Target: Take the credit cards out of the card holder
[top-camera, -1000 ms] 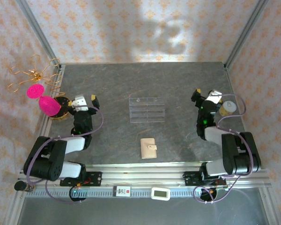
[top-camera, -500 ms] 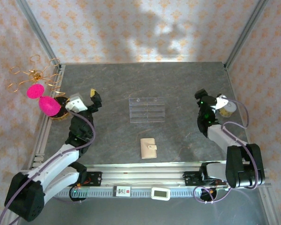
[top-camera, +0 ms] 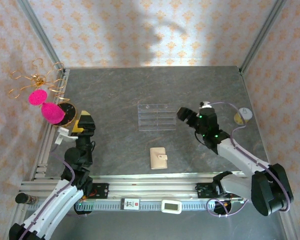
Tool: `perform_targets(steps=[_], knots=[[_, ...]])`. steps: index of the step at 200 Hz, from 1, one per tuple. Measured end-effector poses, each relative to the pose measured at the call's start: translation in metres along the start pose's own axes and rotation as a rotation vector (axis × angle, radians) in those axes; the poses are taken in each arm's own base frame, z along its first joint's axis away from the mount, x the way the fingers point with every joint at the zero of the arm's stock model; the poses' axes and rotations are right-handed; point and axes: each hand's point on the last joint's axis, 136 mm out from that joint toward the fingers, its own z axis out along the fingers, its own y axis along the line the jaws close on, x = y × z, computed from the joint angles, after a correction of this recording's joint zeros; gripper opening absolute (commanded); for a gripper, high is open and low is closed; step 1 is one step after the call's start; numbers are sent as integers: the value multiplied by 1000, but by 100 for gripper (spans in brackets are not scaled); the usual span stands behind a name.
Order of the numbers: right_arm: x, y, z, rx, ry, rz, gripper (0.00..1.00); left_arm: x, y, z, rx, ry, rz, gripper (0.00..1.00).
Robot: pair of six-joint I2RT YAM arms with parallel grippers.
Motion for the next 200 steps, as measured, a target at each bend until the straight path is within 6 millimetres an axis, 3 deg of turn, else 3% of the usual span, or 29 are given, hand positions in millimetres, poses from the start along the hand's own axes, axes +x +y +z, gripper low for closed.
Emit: perform_targets(steps=[35, 59, 75, 116, 151, 169, 200], knots=[[80, 28, 7, -98, 279, -90, 72, 13, -6, -4, 64, 71, -52, 99], [122, 22, 10, -78, 424, -120, 71, 20, -13, -5, 99, 115, -80, 99], [142, 19, 8, -63, 492, -139, 65, 35, -19, -4, 125, 193, -67, 90], [169, 12, 2, -48, 595, -158, 58, 110, -24, 2, 110, 552, 20, 76], [183, 9, 2, -42, 644, -167, 53, 177, -1, -28, 61, 866, 85, 71], [193, 5, 2, -26, 676, -176, 51, 193, 3, -44, 61, 960, 109, 71], [200, 2, 2, -11, 697, -195, 48, 201, 8, -54, 59, 1017, 138, 72]])
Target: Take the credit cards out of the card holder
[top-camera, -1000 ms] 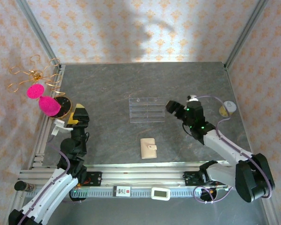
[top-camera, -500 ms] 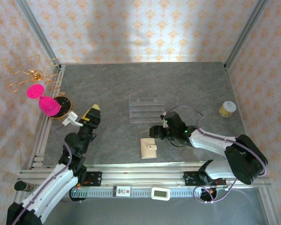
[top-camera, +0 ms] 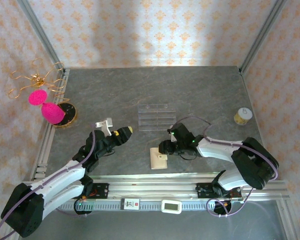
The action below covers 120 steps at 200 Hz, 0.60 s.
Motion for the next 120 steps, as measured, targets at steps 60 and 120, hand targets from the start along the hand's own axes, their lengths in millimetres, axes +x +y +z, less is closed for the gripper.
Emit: perform_targets(steps=[60, 120], knots=[[-1, -1, 7, 75, 14, -70, 12, 41, 7, 6, -42, 149, 42, 76], [-8, 22, 2, -1, -26, -139, 0, 70, -6, 9, -7, 233, 96, 85]])
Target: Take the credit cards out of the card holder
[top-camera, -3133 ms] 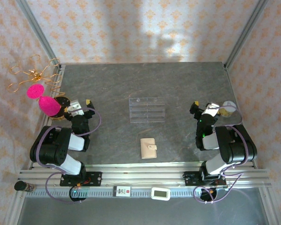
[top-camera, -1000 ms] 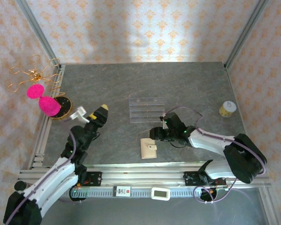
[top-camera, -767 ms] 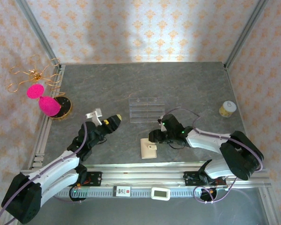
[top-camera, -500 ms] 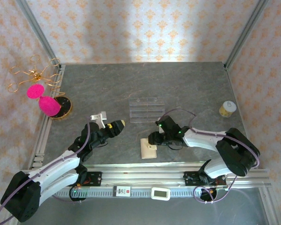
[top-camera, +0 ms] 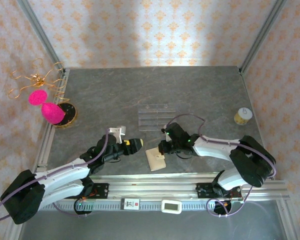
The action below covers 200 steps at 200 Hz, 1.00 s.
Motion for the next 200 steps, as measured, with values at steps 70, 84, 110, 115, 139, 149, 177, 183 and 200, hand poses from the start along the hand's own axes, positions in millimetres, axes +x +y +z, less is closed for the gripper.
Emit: perform_targets(steps=[70, 84, 110, 115, 139, 149, 177, 183, 200], knots=[[-50, 23, -45, -129, -166, -29, 0, -1, -24, 6, 167, -25, 25, 88], [-58, 27, -55, -156, -198, -35, 0, 0, -28, 7, 202, -24, 32, 87], [-68, 40, -71, -221, -235, -52, 0, -2, -43, 8, 286, -33, 50, 87], [-69, 43, -74, -235, -240, -53, 0, -3, -45, 8, 302, -39, 54, 87], [-76, 53, -89, -294, -264, -54, 0, -6, -55, 7, 361, -58, 70, 87], [-81, 61, -96, -323, -277, -61, 0, -7, -59, 7, 383, -65, 77, 87], [-96, 86, -119, -404, -320, -91, 0, -14, -73, 2, 454, -99, 100, 89], [-98, 91, -125, -421, -329, -95, 0, -15, -77, 0, 468, -106, 105, 89], [-105, 105, -139, -466, -352, -108, 0, -20, -84, -4, 501, -128, 116, 89]])
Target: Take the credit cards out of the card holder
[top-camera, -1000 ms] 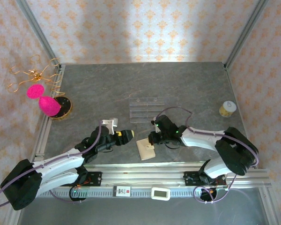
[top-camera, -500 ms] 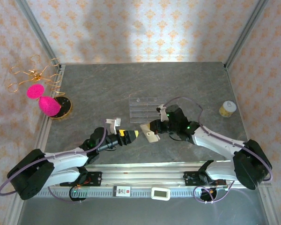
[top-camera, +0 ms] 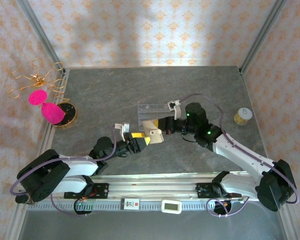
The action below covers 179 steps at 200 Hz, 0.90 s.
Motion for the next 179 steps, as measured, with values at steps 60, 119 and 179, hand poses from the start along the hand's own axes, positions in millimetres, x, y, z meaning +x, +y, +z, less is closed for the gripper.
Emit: perform_targets(steps=[60, 119, 179], knots=[[-21, 34, -3, -142, -50, 32, 0, -21, -33, -4, 122, -74, 35, 64], [-24, 25, 4, -124, -56, 66, 0, -27, -46, -5, 176, -82, 11, 9], [-24, -25, 4, 172, -87, 108, 48, -21, -10, 8, -64, -52, -20, 0]])
